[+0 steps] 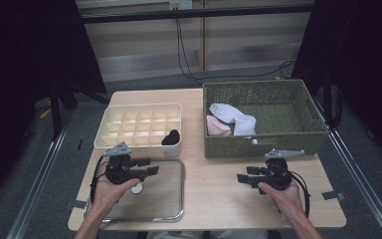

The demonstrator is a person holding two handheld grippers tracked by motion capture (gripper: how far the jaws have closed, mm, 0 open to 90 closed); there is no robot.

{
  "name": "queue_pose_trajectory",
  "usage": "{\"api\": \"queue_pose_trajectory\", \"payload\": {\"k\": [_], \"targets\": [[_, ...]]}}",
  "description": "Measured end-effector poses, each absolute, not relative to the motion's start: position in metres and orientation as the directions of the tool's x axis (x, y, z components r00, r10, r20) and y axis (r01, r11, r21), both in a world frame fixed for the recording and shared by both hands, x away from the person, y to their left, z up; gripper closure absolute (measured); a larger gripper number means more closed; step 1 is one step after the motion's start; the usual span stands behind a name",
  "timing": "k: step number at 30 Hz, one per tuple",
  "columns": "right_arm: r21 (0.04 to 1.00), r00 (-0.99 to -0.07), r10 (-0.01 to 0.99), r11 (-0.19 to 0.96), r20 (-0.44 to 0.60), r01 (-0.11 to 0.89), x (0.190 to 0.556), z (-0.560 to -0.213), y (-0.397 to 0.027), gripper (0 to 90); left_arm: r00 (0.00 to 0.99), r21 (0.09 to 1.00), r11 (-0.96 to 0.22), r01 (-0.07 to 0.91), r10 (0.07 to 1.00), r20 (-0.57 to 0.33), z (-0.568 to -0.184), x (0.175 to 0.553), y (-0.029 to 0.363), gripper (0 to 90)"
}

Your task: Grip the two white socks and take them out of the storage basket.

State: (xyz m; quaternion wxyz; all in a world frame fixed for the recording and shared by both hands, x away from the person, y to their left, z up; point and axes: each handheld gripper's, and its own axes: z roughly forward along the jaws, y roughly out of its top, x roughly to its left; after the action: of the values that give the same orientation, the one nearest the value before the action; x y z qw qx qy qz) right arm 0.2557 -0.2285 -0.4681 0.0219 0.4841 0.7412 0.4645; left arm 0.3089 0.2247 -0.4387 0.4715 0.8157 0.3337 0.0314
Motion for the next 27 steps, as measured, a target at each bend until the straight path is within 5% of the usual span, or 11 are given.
{"api": "queue_pose_trajectory", "payload": {"k": [6,27], "targets": [[0.714,-0.533,0.74,0.103,0.411,0.693,0.261,-0.462,-0.229,44.3,0.774,0.79,-0.346,0.507,0.587,-0.239,-0.441,0.292,0.225,33.8],[0.775,-0.594,0.708,0.106,0.381,0.623,0.289,-0.403,-0.242,49.8,0.786,0.739,-0.41,0.535,0.562,-0.257,-0.459,0.271,0.221,36.3]]}}
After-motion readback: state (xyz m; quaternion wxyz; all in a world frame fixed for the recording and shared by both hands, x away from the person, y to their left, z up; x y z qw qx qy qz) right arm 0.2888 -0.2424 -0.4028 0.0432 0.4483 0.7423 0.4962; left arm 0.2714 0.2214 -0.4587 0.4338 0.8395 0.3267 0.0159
